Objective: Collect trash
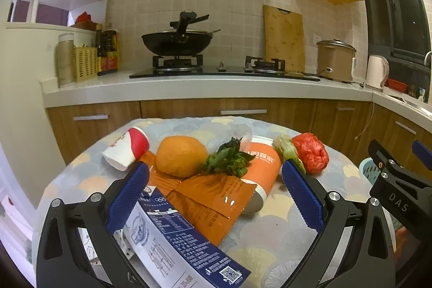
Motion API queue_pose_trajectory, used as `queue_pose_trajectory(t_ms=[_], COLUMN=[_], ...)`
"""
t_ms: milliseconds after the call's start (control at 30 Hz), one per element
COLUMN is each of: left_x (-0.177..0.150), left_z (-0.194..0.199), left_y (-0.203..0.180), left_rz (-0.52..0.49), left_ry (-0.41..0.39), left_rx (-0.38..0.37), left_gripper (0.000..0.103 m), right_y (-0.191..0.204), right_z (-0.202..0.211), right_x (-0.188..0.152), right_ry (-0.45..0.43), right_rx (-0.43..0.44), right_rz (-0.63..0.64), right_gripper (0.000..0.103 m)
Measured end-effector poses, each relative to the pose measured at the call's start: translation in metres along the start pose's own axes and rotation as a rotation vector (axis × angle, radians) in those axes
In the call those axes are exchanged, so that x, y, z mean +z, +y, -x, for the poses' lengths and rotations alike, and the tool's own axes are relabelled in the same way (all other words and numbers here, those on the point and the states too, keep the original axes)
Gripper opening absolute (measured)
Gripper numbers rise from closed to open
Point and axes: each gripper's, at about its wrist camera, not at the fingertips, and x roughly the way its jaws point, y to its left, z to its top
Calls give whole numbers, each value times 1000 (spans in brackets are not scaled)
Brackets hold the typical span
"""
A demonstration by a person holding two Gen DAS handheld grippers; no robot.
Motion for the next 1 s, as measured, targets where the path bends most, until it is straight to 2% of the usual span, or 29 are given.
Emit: queue_pose_trajectory(t_ms=[1000], left_x=[1], left_z=[0], left_y=[-1], left_rz=[-10], left_ry=[3], left_rx=[-2], left_gripper=[95], right_y=[2], right_z=[-1], right_x=[0], right_ry=[5], right_rx=[1], right_rz=[2], right_gripper=[97])
